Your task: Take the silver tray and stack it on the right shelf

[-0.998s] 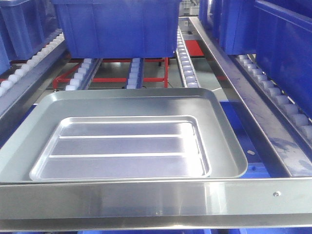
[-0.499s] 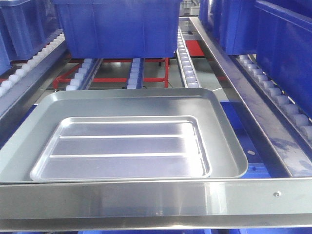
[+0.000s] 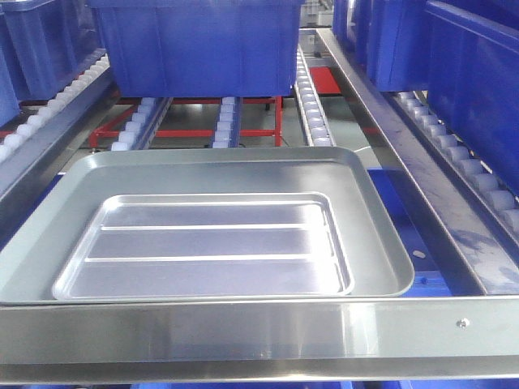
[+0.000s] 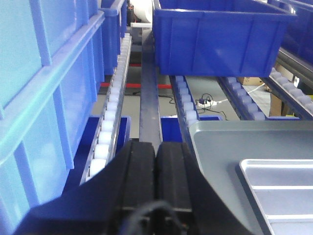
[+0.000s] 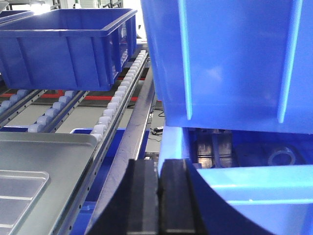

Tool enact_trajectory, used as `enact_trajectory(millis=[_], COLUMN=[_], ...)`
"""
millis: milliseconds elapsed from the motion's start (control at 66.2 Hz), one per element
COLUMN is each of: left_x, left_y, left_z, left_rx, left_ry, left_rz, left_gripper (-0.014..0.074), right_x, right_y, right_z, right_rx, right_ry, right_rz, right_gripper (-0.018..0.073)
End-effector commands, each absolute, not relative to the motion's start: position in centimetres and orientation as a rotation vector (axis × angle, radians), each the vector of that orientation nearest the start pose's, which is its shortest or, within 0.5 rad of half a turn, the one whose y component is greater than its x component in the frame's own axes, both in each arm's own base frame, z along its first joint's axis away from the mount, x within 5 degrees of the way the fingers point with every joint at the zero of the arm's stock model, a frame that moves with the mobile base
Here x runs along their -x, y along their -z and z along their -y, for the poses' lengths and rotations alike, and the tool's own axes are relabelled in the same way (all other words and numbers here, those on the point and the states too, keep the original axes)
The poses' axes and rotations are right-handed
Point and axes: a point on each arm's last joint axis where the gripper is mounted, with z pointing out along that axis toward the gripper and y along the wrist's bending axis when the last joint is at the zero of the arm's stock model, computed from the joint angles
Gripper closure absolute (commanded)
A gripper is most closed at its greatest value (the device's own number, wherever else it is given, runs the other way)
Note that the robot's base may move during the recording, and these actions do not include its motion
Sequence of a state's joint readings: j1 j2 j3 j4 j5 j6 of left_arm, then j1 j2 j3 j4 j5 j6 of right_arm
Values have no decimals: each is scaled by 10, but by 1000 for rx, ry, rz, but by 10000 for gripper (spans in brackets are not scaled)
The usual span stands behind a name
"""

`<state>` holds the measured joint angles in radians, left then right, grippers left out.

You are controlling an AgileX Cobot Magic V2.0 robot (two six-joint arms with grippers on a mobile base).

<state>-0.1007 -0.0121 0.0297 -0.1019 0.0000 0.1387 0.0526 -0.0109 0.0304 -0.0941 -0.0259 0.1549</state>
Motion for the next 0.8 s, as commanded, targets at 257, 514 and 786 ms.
enact_trajectory(millis=[257,514,786], left_x=[-55,-55,-55], left_y=[-205,-206,-206], left_z=[5,5,5], left_rx=[-89,-84,-84], left_ry=[56,60,60], left_rz=[-1402,-1401,-1401], left_gripper=[686,686,686], right_x=[-54,-54,-54], right_y=[-214,-214,-214], right_z=[-3,-3,-3], right_rx=[4,4,4], right_ry=[-86,-86,-86], right_rz=[-1382,-1382,-1382], right_gripper=[503,503,503])
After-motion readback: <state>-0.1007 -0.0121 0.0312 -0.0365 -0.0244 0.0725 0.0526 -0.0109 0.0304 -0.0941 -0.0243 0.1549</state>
